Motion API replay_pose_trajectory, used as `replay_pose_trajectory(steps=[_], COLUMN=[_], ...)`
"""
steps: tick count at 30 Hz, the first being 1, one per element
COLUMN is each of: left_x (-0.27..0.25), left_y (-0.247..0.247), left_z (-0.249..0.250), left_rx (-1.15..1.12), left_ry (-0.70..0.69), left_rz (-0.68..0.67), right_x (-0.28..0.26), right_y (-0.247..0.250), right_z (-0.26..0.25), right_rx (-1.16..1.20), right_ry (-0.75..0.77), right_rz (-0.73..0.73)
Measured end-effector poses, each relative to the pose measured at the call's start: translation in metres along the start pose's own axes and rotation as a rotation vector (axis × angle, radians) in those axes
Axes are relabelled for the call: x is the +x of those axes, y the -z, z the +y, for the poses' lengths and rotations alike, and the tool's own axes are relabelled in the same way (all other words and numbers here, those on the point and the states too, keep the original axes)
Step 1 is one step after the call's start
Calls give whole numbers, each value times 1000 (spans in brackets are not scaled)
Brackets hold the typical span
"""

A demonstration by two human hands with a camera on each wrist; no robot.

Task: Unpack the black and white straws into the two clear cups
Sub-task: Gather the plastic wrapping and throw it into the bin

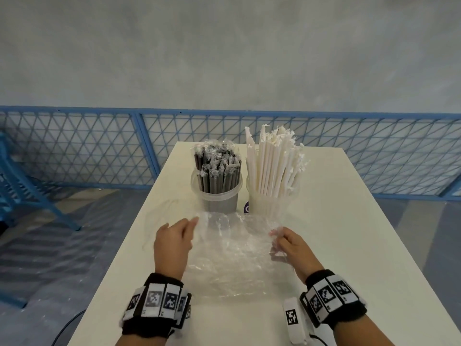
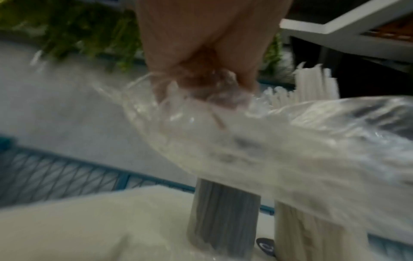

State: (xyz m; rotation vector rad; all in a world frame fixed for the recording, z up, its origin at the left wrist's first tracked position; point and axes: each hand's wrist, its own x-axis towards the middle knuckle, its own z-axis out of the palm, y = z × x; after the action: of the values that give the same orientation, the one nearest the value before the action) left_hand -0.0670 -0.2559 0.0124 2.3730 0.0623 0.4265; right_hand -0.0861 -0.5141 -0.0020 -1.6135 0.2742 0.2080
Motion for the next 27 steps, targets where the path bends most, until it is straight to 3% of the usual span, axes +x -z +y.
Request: replay_pose_trajectory(steps=[2, 5, 7, 8, 9, 11, 14, 18, 24, 27], left_x=[4, 3, 1, 0, -2, -3, -5, -7, -1, 3], left_y=[4, 4, -3, -7, -11, -21, -34, -44, -44, -38], left_z=[-10, -23, -26, -26, -27, -28, -28, -34, -53, -43], left_rx=[-70, -84, -141, -170, -192, -212, -185, -111, 98, 427], left_ry=[161, 231, 248, 251, 251, 259, 284, 308, 327, 169], left_rz=[51, 22, -57, -86, -104, -131, -168, -193, -191, -121], right_x=[3, 7, 4, 0, -7, -12, -8, 4, 2, 3], right_y=[9, 22, 16, 9, -3, -27, -48, -37, -17, -11], right_z=[3, 12, 7, 1, -7, 0, 36, 67, 69, 68], right_rx=[8, -323, -515, -582, -666, -980, -1338, -1393, -1367, -1369], right_ry=[-1, 70, 287, 415, 514, 510, 223, -152, -247, -249], right_rz=[122, 383, 524, 489, 364, 90, -77, -405, -511, -508])
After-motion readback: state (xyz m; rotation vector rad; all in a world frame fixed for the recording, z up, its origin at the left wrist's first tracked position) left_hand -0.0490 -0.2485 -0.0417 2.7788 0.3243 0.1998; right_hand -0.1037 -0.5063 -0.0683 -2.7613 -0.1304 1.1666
